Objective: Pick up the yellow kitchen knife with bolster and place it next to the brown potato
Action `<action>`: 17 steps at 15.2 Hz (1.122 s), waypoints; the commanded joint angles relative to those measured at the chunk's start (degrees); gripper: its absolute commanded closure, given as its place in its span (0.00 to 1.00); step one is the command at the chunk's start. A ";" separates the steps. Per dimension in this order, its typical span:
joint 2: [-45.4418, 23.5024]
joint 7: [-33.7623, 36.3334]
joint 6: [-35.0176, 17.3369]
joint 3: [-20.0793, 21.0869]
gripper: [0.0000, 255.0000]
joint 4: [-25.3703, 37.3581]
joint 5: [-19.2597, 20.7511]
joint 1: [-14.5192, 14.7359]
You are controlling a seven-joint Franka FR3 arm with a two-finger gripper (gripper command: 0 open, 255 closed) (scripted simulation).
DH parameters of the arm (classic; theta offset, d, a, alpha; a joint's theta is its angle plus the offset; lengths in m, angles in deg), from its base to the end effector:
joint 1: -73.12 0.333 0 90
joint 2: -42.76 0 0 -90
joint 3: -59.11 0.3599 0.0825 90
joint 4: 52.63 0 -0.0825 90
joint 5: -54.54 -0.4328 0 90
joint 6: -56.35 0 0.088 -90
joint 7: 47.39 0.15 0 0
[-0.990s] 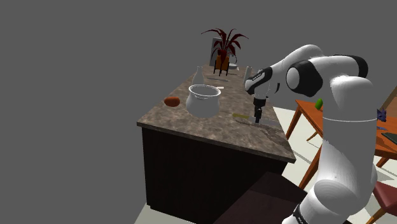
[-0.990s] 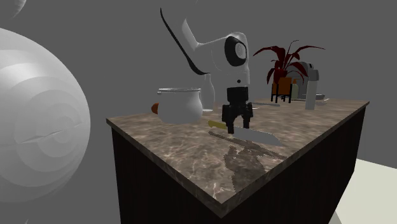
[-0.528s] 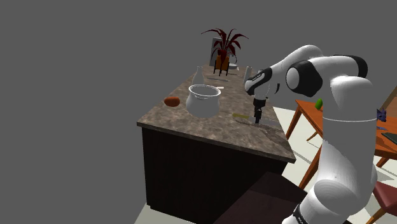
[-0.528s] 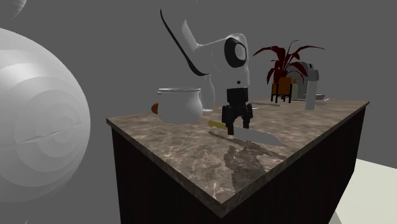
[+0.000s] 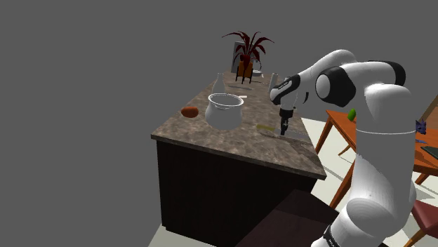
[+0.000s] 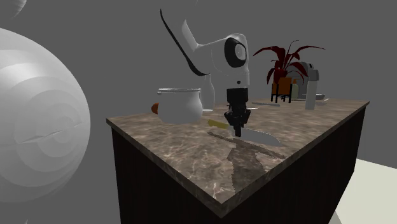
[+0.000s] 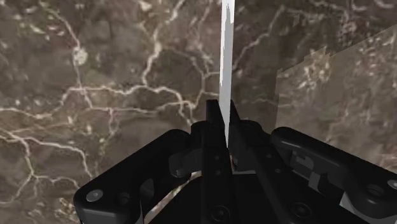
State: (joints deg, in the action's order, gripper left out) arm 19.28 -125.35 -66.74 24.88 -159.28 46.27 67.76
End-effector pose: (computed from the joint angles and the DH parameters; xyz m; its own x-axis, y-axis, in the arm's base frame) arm 0.5398 -0.4074 0.2975 0.8073 0.5787 -0.1156 0.5807 -0.8139 -0.0195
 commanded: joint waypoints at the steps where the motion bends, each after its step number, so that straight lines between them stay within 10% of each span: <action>1: -0.02 0.00 0.00 0.00 1.00 -0.01 0.00 0.00; 17: 5.02 1.38 9.04 -1.63 1.00 4.75 3.23 1.23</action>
State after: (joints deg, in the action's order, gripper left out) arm 24.02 -124.13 -58.39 23.32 -154.96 49.31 68.88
